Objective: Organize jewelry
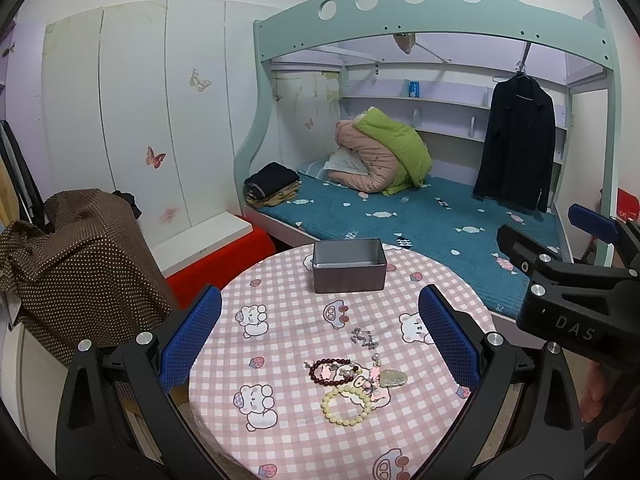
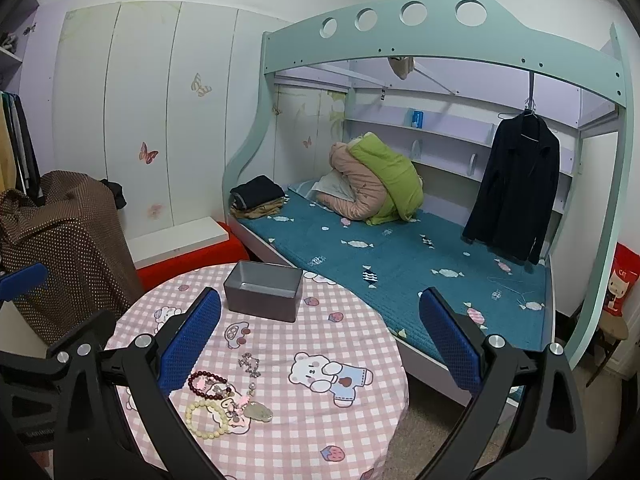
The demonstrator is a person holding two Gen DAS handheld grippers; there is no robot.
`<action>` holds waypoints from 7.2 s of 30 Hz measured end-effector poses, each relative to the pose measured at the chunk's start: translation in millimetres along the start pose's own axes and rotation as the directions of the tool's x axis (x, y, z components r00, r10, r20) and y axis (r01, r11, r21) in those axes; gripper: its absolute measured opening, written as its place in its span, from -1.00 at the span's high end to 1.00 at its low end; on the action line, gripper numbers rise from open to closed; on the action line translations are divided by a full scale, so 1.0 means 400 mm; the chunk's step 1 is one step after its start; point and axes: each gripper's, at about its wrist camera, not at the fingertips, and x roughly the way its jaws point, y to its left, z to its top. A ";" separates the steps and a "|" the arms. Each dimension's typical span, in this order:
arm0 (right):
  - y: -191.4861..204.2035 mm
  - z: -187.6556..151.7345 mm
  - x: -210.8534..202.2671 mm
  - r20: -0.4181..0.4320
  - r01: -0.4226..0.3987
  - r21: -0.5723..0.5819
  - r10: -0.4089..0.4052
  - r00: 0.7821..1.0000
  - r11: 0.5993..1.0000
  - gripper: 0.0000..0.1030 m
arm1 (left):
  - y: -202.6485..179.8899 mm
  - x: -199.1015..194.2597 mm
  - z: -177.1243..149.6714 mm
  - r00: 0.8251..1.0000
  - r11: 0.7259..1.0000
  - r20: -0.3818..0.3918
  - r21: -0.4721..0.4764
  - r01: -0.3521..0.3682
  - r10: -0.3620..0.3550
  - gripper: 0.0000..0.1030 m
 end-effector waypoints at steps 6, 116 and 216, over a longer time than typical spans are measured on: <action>-0.004 0.000 -0.001 0.000 -0.006 -0.004 0.006 1.000 1.000 -0.85 | -0.005 0.001 -0.007 1.000 1.000 0.004 -0.005 0.002 -0.002 -0.91; 0.236 -0.309 0.482 -0.700 -0.498 -0.037 0.333 0.632 0.866 -0.06 | 0.259 0.557 -0.146 0.637 0.827 -0.595 -0.549 0.124 -0.491 0.85; 0.185 0.014 0.915 -0.501 -0.502 0.157 0.507 0.702 0.851 0.84 | 0.222 0.871 0.049 0.843 0.914 -0.443 -0.385 0.130 -0.307 0.45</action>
